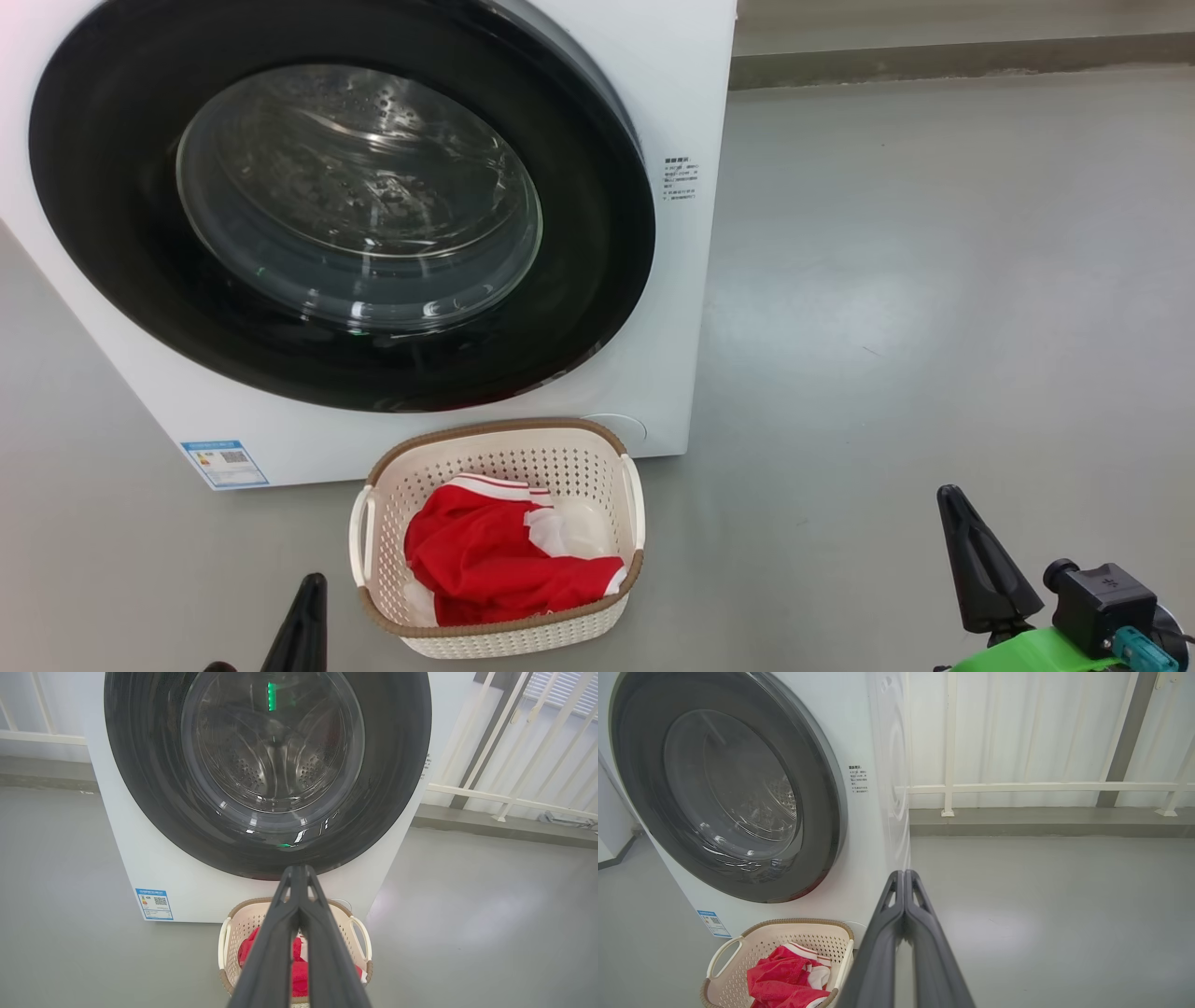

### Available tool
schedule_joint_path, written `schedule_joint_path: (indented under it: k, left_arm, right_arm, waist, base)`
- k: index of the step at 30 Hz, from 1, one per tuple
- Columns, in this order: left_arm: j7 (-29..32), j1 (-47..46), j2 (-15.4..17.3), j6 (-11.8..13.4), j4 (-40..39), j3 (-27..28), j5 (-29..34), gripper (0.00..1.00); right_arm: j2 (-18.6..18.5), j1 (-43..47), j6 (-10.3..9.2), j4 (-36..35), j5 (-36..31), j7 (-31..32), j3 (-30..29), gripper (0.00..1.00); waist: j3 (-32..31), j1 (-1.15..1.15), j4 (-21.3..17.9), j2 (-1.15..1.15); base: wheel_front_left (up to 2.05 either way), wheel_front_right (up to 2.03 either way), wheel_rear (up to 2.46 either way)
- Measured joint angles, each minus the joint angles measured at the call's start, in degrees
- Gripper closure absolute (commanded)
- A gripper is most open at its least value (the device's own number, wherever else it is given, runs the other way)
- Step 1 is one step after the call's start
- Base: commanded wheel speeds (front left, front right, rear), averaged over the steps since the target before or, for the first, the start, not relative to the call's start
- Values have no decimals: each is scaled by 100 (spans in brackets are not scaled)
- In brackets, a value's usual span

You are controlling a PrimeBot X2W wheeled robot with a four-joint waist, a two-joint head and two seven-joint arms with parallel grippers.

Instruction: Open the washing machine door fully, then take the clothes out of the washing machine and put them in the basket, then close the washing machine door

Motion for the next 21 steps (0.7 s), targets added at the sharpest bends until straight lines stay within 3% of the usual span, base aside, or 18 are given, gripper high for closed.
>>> schedule_joint_path:
  k: [21]
  left_arm:
    - [345, -31, -1, -2, 45, 36, -1218, 100]
  right_arm:
    - [-1, -20, 0, 66, 1344, 349, -40, 100]
  waist:
    - [29, 1, 3, 0]
  base:
    - [0, 0, 0]
